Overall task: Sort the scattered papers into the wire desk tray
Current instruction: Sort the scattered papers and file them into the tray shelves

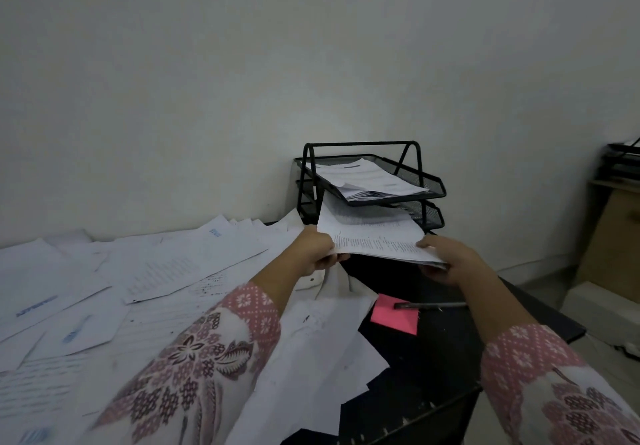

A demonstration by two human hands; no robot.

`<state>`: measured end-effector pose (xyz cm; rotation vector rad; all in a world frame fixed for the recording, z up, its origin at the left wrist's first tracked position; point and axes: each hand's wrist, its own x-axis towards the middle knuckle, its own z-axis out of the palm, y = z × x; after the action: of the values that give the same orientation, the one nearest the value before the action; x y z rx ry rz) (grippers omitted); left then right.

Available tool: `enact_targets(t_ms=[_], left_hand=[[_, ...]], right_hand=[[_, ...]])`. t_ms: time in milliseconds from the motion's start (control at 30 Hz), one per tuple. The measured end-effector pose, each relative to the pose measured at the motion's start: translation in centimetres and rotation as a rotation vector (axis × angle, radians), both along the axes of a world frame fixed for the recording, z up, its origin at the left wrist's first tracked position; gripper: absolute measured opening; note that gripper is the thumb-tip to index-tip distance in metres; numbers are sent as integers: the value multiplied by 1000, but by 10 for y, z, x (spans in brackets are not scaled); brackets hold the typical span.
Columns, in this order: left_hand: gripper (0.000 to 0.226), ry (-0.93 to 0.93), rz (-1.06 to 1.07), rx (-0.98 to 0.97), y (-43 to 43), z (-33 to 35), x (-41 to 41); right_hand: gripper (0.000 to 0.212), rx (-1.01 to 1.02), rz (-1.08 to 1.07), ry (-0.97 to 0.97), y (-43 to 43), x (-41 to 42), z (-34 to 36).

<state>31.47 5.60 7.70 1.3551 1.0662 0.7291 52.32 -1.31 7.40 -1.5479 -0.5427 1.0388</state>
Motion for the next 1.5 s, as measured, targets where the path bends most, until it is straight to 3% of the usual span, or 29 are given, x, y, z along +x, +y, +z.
enact_targets(t_ms=[100, 267, 433, 533, 633, 733, 833, 900, 1000, 1100, 1200, 1400, 1500], left_hand=[[33, -36, 5, -69, 3, -1, 13], [11, 6, -107, -221, 0, 6, 15], [19, -151, 56, -128, 12, 5, 25], [13, -282, 91, -115, 14, 2, 36], [19, -316, 91, -74, 14, -3, 44], [26, -116, 160, 122, 19, -10, 43], [34, 220, 255, 480, 26, -22, 38], [35, 349, 229, 601, 29, -30, 35], [26, 359, 134, 690, 32, -41, 30], [36, 343, 107, 706, 31, -43, 29], [41, 351, 93, 708, 32, -43, 28], [41, 351, 69, 695, 35, -44, 26], [39, 350, 50, 702, 36, -44, 22]], right_hand=[[19, 59, -60, 67, 5, 10, -6], [17, 163, -182, 184, 13, 20, -10], [13, 319, -209, 329, 18, 6, -8], [11, 417, -211, 389, 24, -4, -11], [7, 406, -211, 343, 34, -10, -18], [19, 345, -237, 218, 45, -10, -23], [16, 334, -264, 131, 58, -4, -23], [14, 335, -293, 103, 67, 3, -22], [9, 295, -327, 29, 77, 8, -18], [26, 258, -367, -5, 87, 12, -18], [17, 233, -360, -12, 93, 15, -19], [17, 186, -345, -141, 99, 10, -17], [31, 188, -339, -207, 100, 3, -15]])
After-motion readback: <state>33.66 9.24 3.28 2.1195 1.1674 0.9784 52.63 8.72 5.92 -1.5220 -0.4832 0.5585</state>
